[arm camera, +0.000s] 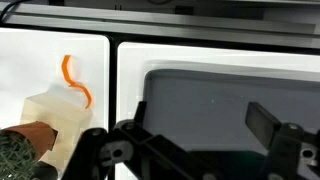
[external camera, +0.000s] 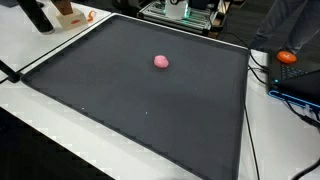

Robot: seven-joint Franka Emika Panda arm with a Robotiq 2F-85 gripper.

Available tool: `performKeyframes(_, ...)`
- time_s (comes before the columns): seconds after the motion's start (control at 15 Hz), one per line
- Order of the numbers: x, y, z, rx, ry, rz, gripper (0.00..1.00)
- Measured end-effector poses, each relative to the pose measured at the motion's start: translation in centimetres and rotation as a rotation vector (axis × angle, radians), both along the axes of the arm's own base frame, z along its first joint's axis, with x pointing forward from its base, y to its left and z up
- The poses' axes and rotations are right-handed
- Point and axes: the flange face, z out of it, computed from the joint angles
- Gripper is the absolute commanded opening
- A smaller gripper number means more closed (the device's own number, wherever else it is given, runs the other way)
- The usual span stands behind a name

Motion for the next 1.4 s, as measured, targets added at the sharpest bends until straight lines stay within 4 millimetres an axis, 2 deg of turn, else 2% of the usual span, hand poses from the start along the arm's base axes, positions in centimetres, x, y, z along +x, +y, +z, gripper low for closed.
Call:
performKeyframes(0.8, 0.0, 0.0, 0.0, 0.0, 0.001, 0.0, 1.0)
performKeyframes(0.93, 0.7, 0.7, 0.0, 0.007, -0.017, 0.019, 1.0)
performKeyframes(1.07, 2.8, 3.0, 0.1, 0.027, -0.073, 0.076, 1.0)
performKeyframes(1.13, 4.2, 4.8, 0.1, 0.047, -0.105, 0.112, 1.0)
performKeyframes(1.4, 9.1, 13.6, -1.1, 0.126, -0.161, 0.239, 1.0)
